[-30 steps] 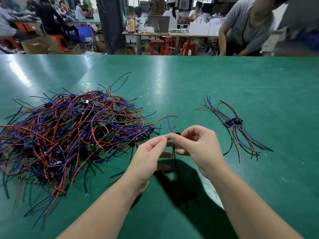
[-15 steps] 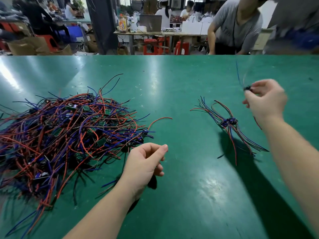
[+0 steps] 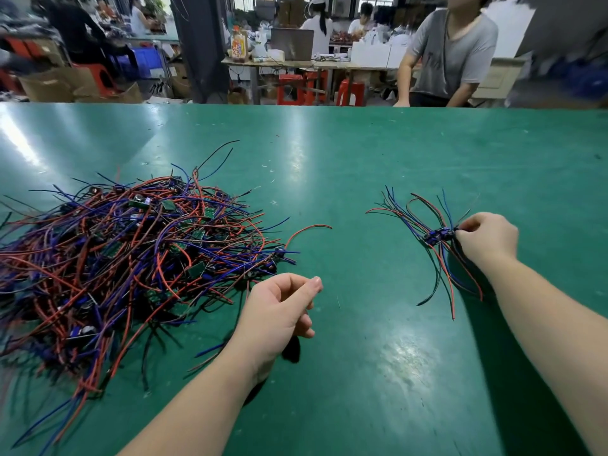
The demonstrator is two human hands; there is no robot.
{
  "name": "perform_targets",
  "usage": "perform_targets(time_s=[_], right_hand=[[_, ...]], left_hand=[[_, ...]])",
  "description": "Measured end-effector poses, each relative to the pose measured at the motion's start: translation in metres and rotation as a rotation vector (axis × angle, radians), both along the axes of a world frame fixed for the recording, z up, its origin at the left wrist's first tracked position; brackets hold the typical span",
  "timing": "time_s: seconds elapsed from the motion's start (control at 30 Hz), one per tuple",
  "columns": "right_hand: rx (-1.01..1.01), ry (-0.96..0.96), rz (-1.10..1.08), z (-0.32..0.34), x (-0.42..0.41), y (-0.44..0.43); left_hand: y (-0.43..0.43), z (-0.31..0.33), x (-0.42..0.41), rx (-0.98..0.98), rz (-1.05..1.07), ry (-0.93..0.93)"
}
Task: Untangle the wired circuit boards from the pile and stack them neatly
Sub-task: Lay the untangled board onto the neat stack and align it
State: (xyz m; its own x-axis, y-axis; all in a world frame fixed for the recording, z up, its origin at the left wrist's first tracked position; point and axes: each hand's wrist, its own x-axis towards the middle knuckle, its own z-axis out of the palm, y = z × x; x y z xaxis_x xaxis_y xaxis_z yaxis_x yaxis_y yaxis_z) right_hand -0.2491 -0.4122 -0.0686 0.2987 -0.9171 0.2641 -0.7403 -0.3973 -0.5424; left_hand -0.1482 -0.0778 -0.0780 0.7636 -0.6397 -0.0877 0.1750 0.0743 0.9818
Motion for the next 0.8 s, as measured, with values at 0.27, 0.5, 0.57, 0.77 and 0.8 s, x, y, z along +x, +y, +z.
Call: perform_targets(time_s=[0.27,0.5,0.57,0.77,0.8], right_hand=[[0.037,0.050,0.048,0.004,0.000,0.002],[0.040,0.154,0.112,0.011,-0.001,0.009],[0.014,0.188,0.134,0.011,0.000,0.014],[-0.033,0.215,0.134,0.013,0.006,0.024],[-0.017,0.221,0.126,0.013,0.007,0.025]], left_hand=[[0.000,-0.001,0.002,0.008,-0.020,0.011],[0.001,0.000,0.002,0.013,-0.034,0.028],[0.001,0.001,0.001,0.014,-0.035,0.034],[0.001,0.003,0.001,0.026,-0.034,0.046],[0.001,0.004,0.000,0.027,-0.036,0.048]])
